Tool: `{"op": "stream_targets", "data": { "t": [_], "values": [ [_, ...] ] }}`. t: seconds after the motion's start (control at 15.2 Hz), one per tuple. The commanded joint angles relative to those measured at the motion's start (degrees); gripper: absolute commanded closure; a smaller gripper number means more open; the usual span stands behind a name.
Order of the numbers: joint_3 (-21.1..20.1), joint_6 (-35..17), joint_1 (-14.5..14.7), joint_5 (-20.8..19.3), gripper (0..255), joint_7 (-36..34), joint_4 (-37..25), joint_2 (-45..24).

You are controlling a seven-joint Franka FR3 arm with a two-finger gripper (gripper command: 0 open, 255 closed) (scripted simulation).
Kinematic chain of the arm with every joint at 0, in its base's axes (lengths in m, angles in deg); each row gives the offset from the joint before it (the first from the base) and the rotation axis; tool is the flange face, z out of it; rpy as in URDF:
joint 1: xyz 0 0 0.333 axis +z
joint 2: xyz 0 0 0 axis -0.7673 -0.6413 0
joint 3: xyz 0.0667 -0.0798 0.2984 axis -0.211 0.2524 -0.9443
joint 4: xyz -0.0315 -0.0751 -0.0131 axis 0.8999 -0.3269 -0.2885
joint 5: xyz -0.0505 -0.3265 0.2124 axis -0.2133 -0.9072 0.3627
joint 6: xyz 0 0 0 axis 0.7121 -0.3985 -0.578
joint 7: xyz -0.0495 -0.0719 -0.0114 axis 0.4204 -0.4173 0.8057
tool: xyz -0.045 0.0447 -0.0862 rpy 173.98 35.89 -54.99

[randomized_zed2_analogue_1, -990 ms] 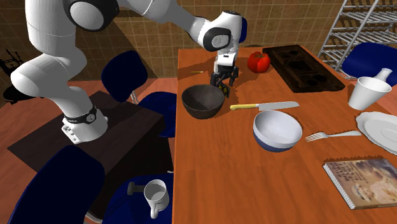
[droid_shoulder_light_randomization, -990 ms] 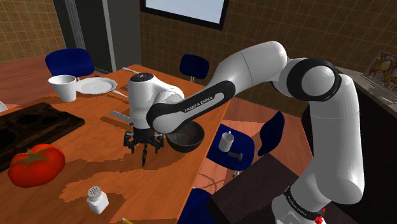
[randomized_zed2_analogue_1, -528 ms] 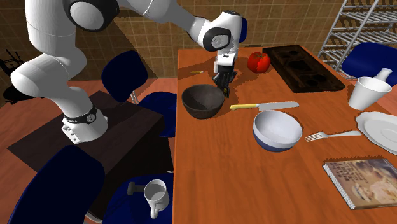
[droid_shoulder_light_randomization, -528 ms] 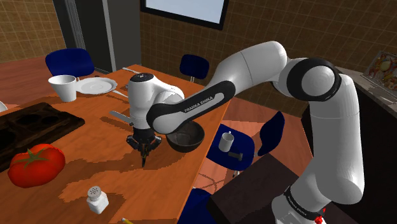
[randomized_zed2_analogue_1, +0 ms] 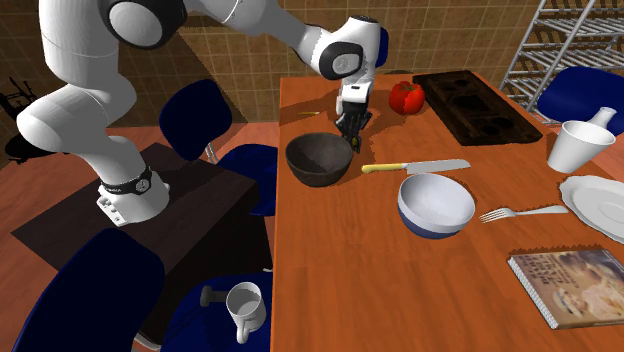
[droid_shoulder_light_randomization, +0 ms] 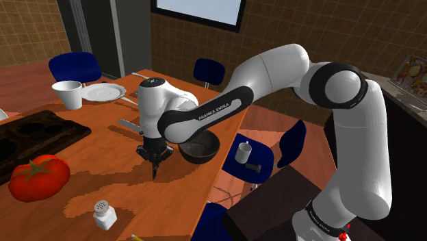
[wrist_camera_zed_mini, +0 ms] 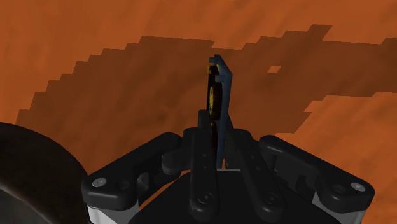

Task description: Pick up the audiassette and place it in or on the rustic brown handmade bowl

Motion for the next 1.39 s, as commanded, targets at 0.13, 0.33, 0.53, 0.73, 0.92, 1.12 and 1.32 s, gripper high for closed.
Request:
{"op": "stream_targets", "data": {
  "t": [0.13, 0.33, 0.53, 0.73, 0.92, 1.12, 1.32],
  "values": [
    [-0.61, 1.95, -0.35, 0.91, 255, 0.52, -0.67, 1.4],
    [-1.09, 3.66, -0.62, 1.65, 255, 0.98, -1.4, 2.52],
    [-1.53, 5.42, -0.86, 2.36, 255, 1.42, -2.25, 3.56],
    [-1.92, 7.23, -1.04, 3.03, 255, 1.84, -3.23, 4.52],
    [-2.27, 9.08, -1.18, 3.65, 255, 2.24, -4.34, 5.4],
    [-2.59, 10.99, -1.28, 4.21, 255, 2.61, -5.59, 6.18],
    [-2.86, 12.94, -1.32, 4.72, 255, 2.96, -6.99, 6.86]
  ]
}}
